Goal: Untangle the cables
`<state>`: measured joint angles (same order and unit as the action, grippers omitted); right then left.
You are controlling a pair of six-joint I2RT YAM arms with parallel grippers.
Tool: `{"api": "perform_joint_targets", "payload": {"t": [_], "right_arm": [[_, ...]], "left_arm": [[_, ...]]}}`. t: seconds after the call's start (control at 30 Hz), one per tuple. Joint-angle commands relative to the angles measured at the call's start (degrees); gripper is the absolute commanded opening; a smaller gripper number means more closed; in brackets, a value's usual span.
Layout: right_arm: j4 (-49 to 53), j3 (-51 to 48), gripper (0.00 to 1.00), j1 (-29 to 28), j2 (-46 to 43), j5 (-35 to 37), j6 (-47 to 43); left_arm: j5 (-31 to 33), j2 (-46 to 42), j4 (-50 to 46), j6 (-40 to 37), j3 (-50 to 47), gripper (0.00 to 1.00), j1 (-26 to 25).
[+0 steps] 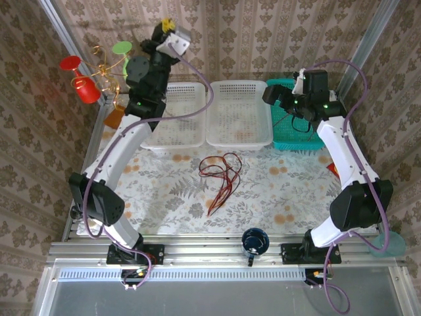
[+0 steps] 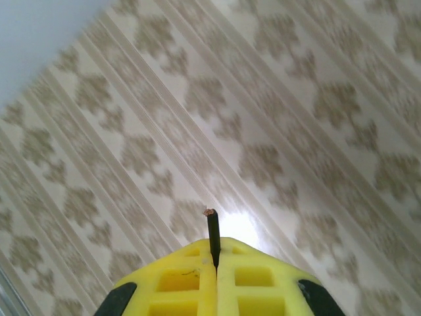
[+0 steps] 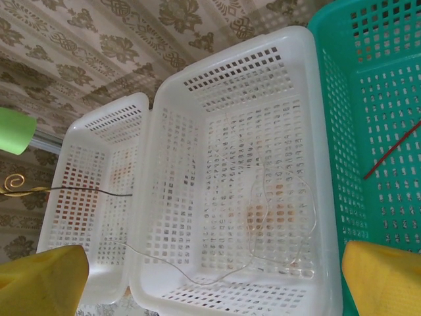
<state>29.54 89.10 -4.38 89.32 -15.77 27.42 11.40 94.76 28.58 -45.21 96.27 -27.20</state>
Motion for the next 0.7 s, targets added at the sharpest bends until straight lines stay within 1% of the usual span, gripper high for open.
{"api": "perform_joint_targets", "payload": {"t": [0.0,0.03,0.07,0.13,0.2,0.27,0.3,0.37,0.43,0.47,0.57,0.67], "right_arm": [[-1.1,-1.0,1.00,-0.1,-0.8,-2.7,0.3],[-1.4,-1.1,1.00,-0.1,-0.7,-3.2,0.6],[-1.6,-1.3,1.00,-0.2,-0.5,-3.8,0.9],[-2.2,-2.0,1.00,-0.5,-0.2,-4.9,0.9],[-2.3,-2.7,1.00,-1.2,0.5,-5.3,-0.4],[-1.5,-3.3,1.00,-2.4,1.2,-3.7,-2.9],[-1.2,-3.7,1.00,-2.9,1.5,-3.2,-3.7],[-1.4,-4.7,1.00,-3.6,2.0,-3.3,-4.3],[-1.6,-5.2,1.00,-4.0,2.3,-3.4,-4.3],[-1.6,-5.4,1.00,-4.3,2.4,-3.4,-4.4],[-1.9,-5.7,0.99,-5.1,2.3,-3.0,-4.5],[-2.1,-6.0,0.99,-6.1,2.7,-2.9,-5.6]], "left_arm": [[2.1,-1.1,-4.1,6.0,-7.7,0.00,0.7],[1.6,-0.9,-7.4,10.0,-10.0,0.00,0.7],[1.1,-0.2,-11.5,13.1,-11.7,0.00,2.1],[1.6,2.2,-20.0,19.1,-12.9,0.00,2.2],[1.9,5.4,-28.8,24.8,-12.2,0.00,2.3],[2.6,8.5,-36.3,31.5,-10.6,0.00,2.6],[1.8,9.8,-39.2,34.5,-9.7,0.00,3.0],[-2.4,12.0,-43.9,40.0,-8.3,0.00,4.3],[-5.9,14.2,-47.5,44.0,-6.4,0.00,5.6],[-6.7,15.7,-49.6,45.5,-5.1,0.00,6.3],[-7.6,19.3,-52.9,47.5,-2.5,0.00,7.5],[-11.2,23.3,-57.1,49.1,1.5,0.00,8.8]]}}
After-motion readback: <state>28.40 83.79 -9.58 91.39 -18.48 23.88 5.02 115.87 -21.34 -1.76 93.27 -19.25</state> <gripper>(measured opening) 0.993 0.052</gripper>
